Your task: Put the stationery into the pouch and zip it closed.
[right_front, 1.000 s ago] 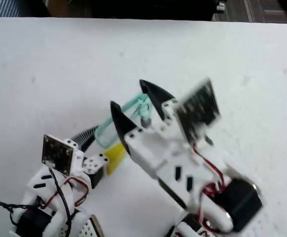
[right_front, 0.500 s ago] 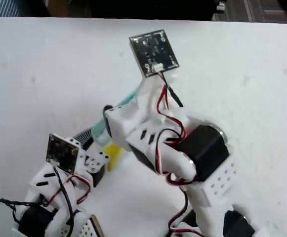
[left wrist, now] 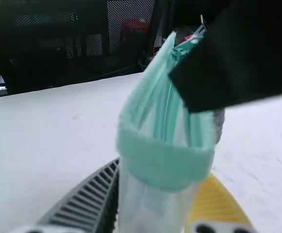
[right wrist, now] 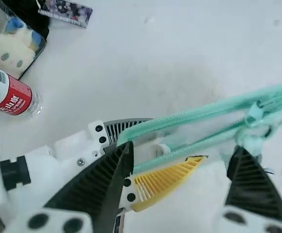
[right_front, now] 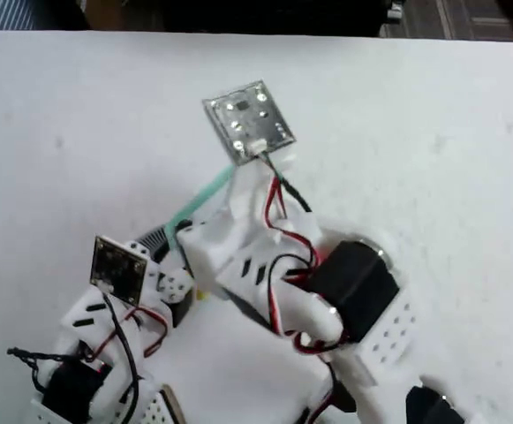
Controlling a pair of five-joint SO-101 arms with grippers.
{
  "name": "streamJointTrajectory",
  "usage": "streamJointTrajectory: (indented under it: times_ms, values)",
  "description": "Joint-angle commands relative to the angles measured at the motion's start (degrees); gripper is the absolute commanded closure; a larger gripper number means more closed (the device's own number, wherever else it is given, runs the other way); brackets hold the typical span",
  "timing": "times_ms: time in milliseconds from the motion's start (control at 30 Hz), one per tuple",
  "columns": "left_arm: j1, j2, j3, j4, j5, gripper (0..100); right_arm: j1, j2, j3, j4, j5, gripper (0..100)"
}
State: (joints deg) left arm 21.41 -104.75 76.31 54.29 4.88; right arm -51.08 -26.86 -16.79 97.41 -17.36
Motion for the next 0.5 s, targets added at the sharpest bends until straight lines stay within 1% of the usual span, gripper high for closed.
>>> streamJointTrajectory:
  times_ms: [0, 100, 233, 300, 400, 433, 467]
  values:
    - [0.2, 0.0, 0.0, -1.7, -0.4, 81, -0.6, 1.2, -1.4, 0.0, 0.4, 70.5]
    - [1.9, 0.0, 0.0, -1.6, -0.4, 81, -0.6, 4.9, -4.0, -0.4, -2.3, 70.5]
    - [4.7, 0.0, 0.0, -0.6, -0.1, 81, -0.5, 10.1, -7.9, 0.7, -2.6, 70.4]
    - [4.8, 0.0, -0.2, -1.0, -0.1, 86, -0.4, 11.4, -10.7, 1.0, -2.7, 70.4]
    - [4.9, -0.1, -1.2, -0.7, -0.4, 97, 1.7, 11.7, -13.5, 1.0, -3.0, 70.4]
    - [4.9, -0.1, -1.4, -0.7, -0.5, 99, 2.3, 12.0, -14.1, 1.0, -2.9, 70.4]
    - [4.9, -0.1, -1.4, -0.7, -0.5, 97, 2.9, 12.1, -14.1, 1.0, -2.6, 70.4]
